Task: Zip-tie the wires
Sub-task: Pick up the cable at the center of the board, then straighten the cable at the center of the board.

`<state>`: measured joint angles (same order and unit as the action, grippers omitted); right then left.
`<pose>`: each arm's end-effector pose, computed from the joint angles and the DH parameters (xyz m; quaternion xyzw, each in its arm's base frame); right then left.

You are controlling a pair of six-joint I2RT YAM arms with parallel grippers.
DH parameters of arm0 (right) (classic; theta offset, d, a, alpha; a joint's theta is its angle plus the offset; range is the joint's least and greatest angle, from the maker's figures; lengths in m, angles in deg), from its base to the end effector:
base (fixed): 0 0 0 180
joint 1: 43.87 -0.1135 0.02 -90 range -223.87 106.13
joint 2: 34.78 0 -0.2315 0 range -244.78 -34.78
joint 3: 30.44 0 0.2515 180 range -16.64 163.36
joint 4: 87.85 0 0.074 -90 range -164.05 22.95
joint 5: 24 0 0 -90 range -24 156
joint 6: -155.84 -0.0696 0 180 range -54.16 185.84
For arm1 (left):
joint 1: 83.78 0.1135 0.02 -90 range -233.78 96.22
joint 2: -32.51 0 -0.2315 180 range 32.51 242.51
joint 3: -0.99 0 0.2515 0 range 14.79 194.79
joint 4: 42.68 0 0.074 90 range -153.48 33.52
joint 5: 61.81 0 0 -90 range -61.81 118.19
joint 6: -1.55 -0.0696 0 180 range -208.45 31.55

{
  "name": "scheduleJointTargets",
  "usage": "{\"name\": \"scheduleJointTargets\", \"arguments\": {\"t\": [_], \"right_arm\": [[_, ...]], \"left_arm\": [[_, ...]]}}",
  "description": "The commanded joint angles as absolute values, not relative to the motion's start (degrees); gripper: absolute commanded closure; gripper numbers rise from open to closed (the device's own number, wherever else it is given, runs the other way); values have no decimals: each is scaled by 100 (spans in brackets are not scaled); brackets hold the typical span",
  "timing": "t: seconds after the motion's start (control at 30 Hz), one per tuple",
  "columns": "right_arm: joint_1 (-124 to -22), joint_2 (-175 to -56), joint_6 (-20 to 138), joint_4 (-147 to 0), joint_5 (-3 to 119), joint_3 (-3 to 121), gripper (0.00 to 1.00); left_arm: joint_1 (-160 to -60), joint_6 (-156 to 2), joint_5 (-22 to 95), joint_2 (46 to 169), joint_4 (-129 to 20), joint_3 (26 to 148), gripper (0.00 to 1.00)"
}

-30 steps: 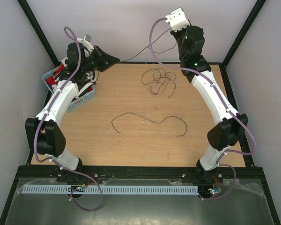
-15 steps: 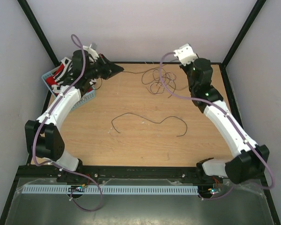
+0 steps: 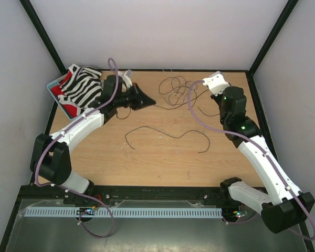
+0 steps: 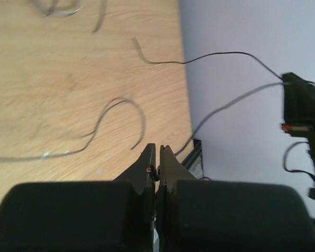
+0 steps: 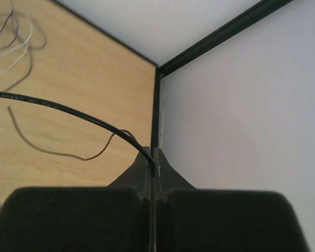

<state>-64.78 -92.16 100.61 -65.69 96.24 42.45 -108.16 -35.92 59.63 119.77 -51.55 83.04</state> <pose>0.2655 0.0639 0.3602 -0.1834 0.7186 -0.2709 0.6137 0.3391 -0.1935 0.2894 -0.0229 0.7767 -0.5355 0.3308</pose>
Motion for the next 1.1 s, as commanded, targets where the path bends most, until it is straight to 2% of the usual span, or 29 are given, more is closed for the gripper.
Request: {"name": "scheduleJointTargets", "arguments": {"t": [0.0,0.27,0.37,0.47,0.63,0.7,0.9,1.07], "right_arm": [[-6630,-9623,9890,-5732,9356,4087,100],[-7006,-11316,9440,-5402,9806,4197,100],[-7105,-11724,9216,-5290,9366,4404,98],[-7277,-11800,9169,-5217,8875,4403,80],[-7311,-11585,9049,-5217,8618,4274,41],[-7310,-11520,8871,-5217,8668,4288,31],[-7174,-11449,7584,-5208,8868,4388,12],[-6561,-11597,6453,-5401,8310,4341,12]], "left_arm": [[-10595,-3540,5473,11583,-5182,7417,100],[-10289,-3608,5401,11254,-5182,6312,100],[-10088,-3640,5458,11106,-5182,6069,100],[-9675,-3698,5677,10902,-5189,5829,100],[-9277,-3852,5827,10580,-5317,5470,100],[-9226,-3887,5828,10574,-5356,5389,100],[-9153,-3960,5899,10716,-5367,5439,100],[-9146,-4027,5996,10721,-5376,5504,100]]}}
